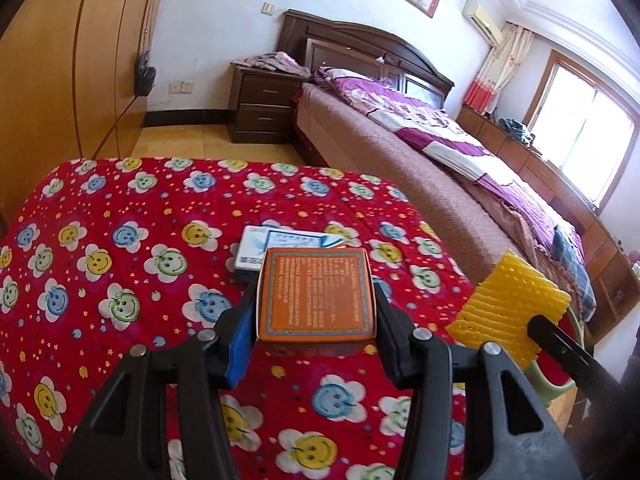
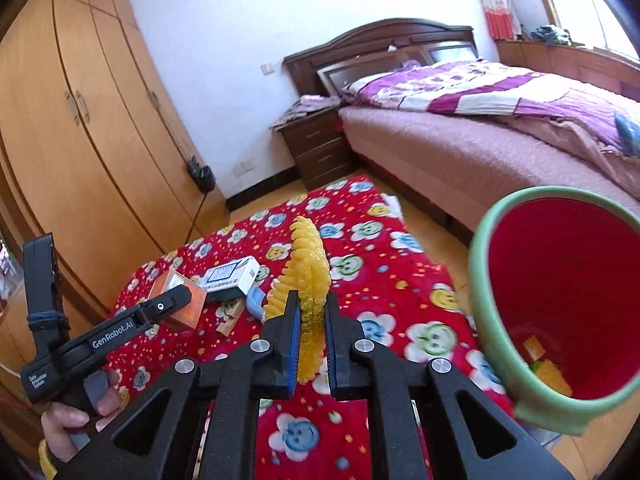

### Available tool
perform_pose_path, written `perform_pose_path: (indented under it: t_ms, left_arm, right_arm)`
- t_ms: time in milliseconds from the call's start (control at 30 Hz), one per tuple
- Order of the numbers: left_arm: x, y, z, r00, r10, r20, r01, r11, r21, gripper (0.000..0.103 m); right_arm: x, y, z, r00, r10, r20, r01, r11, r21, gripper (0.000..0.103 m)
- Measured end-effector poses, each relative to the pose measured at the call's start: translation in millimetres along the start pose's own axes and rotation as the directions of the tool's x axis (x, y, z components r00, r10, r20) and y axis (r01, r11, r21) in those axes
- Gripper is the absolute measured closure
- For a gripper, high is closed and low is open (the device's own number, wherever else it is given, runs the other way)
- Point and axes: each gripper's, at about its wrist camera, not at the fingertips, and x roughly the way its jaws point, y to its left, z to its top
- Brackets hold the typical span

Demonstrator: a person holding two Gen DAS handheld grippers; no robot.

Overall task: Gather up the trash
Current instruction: 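Carry the orange box and yellow foam net over the red bucket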

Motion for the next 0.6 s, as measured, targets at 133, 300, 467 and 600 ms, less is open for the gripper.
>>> perform_pose_path:
  t_ms: [133, 300, 467, 600]
  left_arm:
    - [-16, -11, -2, 1.0, -0.008, 0.012, 0.007, 1.0, 0.014, 0.05]
    - [-35, -19, -10, 1.0, -0.018, 0.01, 0.018, 1.0, 0.011, 0.05]
    - [-47, -26, -18, 1.0, -0.018, 0.005, 0.018, 1.0, 0.013, 0.05]
    - [-53, -33, -24, 1.0, -0.023, -0.002, 0.023, 1.0, 0.013, 0.05]
  right_arm:
    - [-24, -7, -3, 0.999, -0.016, 0.037, 0.016, 1.0, 0.013, 0.092]
    - [-43, -15, -8, 0.997, -0.018, 0.068, 0.016, 0.999, 0.036, 0.092]
    - [-54, -21, -13, 0.997, -0.007, 0.078, 0.003, 0.999, 0.051, 0.092]
    - [-61, -27, -16, 0.996, 0.001, 0.088, -0.007, 0.998, 0.063, 0.092]
